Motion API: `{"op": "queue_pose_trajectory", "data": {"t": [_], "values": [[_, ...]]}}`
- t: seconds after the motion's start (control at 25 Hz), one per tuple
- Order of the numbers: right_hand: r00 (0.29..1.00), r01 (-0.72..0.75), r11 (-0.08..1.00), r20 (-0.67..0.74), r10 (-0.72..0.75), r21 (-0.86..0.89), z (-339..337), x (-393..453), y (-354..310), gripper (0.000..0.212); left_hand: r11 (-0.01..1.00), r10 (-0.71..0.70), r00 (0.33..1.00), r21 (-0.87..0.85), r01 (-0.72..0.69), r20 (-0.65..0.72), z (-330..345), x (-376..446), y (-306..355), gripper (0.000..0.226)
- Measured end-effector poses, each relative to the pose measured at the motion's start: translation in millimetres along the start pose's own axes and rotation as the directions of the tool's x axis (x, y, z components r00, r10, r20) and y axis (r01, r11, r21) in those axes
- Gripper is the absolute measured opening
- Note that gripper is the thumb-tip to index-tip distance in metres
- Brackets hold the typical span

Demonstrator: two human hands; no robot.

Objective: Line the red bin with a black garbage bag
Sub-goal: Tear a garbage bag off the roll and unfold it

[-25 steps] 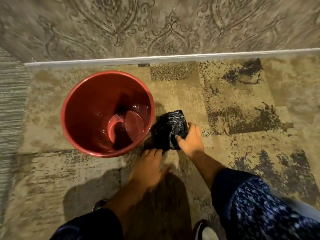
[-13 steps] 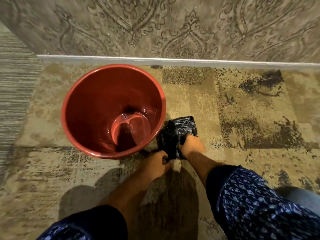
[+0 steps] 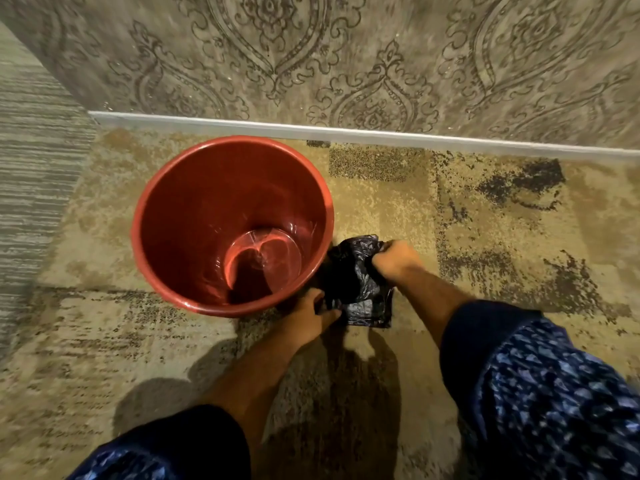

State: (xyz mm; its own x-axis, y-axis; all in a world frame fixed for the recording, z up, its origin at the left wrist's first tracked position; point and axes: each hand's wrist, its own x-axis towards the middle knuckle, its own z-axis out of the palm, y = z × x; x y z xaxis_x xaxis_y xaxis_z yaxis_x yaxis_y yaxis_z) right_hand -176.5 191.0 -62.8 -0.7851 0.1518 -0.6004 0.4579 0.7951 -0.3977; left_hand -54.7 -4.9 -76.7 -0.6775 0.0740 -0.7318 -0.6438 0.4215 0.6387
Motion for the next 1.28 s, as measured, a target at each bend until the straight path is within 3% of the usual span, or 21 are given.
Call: {"op": "queue_pose_trajectory", "data": {"t": [0.12,0.32,0.52,0.72,0.88,1.0,1.08,1.2,1.28], "values": [[1.000,0.022,0.994,-0.005,-0.022,0.103,-51,-4,-15,0.003,0.985,0.048,0.998,-0.163,-0.052,-0.030,12,-3,28,0.094],[0.993,0.112,0.905,-0.075,-0.089,0.411,-103,-42,-22,0.028,0.919,0.133,0.989,-0.365,-0.146,-0.062,19,-13,69,0.119],[0.995,0.096,0.739,-0.055,-0.080,0.667,-134,-60,-19,0.019,0.834,0.384,0.921,-0.406,-0.374,-0.060,25,-18,99,0.093],[0.979,0.085,0.603,0.047,-0.200,0.793,-135,-64,-23,0.009,0.803,0.418,0.895,-0.398,-0.443,-0.154,29,-21,112,0.026],[0.984,0.095,0.510,-0.004,-0.178,0.855,-141,-58,-19,0.018,0.780,0.369,0.879,-0.414,-0.469,-0.302,27,-23,124,0.021],[0.987,0.118,0.545,-0.037,-0.158,0.830,-139,-58,-21,0.021,0.796,0.348,0.866,-0.376,-0.475,-0.358,24,-18,127,0.021],[0.984,0.117,0.574,-0.015,-0.179,0.811,-137,-60,-18,0.042,0.787,0.313,0.874,-0.413,-0.458,-0.372,25,-16,126,0.027],[0.913,0.122,0.743,0.219,-0.344,0.658,-138,-64,-6,0.082,0.726,0.260,0.879,-0.519,-0.451,-0.400,27,-14,131,0.045],[0.823,0.174,0.848,0.400,-0.404,0.500,-141,-64,2,0.082,0.645,0.234,0.890,-0.622,-0.444,-0.392,24,-17,142,0.043]]}}
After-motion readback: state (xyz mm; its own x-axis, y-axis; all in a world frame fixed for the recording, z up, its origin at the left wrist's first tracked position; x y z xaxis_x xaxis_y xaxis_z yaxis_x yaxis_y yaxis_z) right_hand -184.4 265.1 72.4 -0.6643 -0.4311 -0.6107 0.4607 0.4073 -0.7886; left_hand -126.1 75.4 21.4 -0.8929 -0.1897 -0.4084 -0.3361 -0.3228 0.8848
